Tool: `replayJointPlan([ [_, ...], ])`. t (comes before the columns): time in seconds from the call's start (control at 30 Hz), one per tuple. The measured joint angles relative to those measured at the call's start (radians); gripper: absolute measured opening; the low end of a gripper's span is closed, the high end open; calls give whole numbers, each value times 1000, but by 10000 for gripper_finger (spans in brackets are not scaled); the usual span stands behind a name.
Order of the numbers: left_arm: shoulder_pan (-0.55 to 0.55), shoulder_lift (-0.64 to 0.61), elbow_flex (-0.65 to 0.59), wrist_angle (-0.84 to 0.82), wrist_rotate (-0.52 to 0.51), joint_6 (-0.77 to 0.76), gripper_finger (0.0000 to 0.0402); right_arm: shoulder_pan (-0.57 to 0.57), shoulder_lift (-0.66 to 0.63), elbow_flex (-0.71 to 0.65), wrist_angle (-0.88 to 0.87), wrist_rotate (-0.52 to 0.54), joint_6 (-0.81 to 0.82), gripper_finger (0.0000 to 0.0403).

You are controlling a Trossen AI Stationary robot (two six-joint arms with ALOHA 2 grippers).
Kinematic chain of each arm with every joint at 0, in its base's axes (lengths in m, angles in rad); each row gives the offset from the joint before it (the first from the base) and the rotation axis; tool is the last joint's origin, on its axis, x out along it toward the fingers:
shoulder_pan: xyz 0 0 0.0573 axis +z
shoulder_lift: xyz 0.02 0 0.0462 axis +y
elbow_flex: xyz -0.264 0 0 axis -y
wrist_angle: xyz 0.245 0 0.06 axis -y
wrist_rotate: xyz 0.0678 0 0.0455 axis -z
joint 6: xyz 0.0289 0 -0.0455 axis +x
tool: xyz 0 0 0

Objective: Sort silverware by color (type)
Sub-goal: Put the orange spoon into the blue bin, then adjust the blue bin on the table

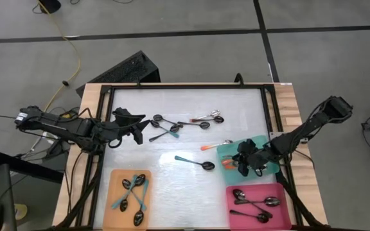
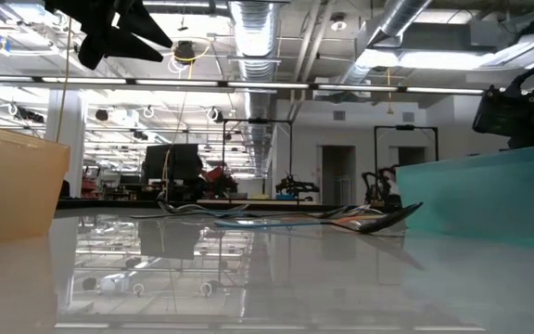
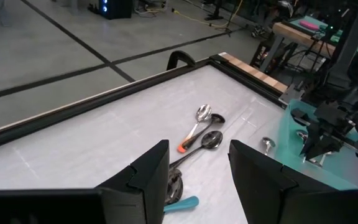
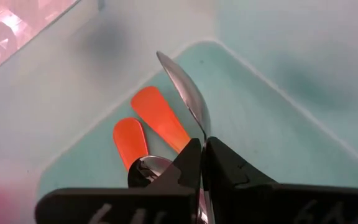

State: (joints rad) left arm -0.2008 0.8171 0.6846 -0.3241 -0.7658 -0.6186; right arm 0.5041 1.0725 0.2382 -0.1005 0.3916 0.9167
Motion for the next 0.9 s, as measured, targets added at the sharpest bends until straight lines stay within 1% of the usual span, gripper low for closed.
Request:
replayJointPlan([
  [0.23, 0, 0, 0, 0, 0, 4, 151, 0, 0, 0, 0, -1, 2, 40],
  [0.33, 0, 0, 0, -3, 0, 5, 151, 0, 0, 1, 2, -12, 10, 55],
  [0.53, 0, 0, 0, -29, 0, 4, 151, -1, 2, 32, -21, -84, 10, 93],
  [0.6, 0, 1, 0, -38, 0, 4, 151, -1, 2, 44, -24, -111, 10, 102],
  [0.7, 0, 1, 0, -39, 0, 4, 151, -1, 2, 68, -23, -121, 10, 109],
  [0.9, 0, 1, 0, -42, 0, 3, 151, -1, 2, 156, -130, -122, -8, 110],
])
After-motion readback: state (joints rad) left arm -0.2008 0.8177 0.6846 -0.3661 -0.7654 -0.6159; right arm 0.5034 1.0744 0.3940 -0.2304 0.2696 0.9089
